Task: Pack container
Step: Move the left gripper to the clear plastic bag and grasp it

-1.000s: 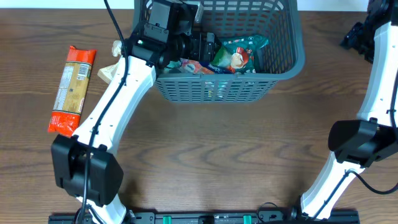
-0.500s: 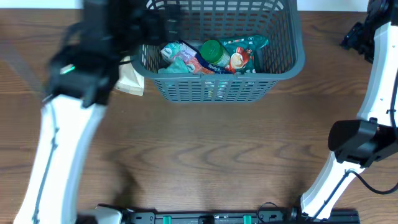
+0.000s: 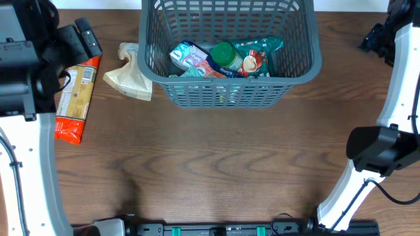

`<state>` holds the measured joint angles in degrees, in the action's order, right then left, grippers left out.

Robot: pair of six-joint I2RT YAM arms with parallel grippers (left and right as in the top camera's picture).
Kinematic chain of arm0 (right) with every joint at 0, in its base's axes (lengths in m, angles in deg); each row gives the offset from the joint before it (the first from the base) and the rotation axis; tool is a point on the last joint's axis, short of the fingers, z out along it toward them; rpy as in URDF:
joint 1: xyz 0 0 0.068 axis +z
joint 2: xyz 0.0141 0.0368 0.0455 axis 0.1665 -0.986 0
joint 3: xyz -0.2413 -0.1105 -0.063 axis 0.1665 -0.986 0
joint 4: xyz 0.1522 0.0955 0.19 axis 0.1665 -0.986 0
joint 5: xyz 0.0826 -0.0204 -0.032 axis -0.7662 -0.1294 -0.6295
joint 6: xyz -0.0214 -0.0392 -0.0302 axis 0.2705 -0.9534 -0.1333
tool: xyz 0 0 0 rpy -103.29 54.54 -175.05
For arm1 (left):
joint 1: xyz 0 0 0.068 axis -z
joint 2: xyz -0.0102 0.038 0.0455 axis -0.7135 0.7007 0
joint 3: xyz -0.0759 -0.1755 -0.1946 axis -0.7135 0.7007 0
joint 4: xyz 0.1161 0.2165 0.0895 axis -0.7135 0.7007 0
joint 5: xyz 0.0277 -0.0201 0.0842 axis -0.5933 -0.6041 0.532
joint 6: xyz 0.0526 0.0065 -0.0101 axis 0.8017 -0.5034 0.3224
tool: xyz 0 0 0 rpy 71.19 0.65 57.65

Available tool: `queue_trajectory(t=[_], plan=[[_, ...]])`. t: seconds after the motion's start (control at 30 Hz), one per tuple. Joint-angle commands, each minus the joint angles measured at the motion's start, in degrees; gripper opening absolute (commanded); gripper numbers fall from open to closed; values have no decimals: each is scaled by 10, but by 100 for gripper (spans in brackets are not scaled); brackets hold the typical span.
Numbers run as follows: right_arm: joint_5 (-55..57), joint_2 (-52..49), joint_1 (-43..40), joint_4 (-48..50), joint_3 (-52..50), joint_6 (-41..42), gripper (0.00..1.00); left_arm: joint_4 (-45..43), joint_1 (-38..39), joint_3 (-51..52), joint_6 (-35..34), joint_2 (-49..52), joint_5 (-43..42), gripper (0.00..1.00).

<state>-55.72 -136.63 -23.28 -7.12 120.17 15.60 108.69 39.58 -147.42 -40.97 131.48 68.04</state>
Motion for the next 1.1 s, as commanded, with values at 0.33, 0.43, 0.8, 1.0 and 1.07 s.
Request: queue_trajectory(t=[0.33,0.43,0.8,1.0,1.07], plan=[[6,6,2,0,-2,7,99,-40,-35,2,108,160,-16,98],[6,6,2,0,-2,7,99,-68,-35,2,129,190,-19,98],[6,6,2,0,-2,7,99,-132,-38,1,178,307,-105,98],[6,6,2,0,-2,7,99,-132,-34,2,218,369,-139,98],[6,6,2,0,-2,7,99,-132,-32,2,237,388,-150,98]])
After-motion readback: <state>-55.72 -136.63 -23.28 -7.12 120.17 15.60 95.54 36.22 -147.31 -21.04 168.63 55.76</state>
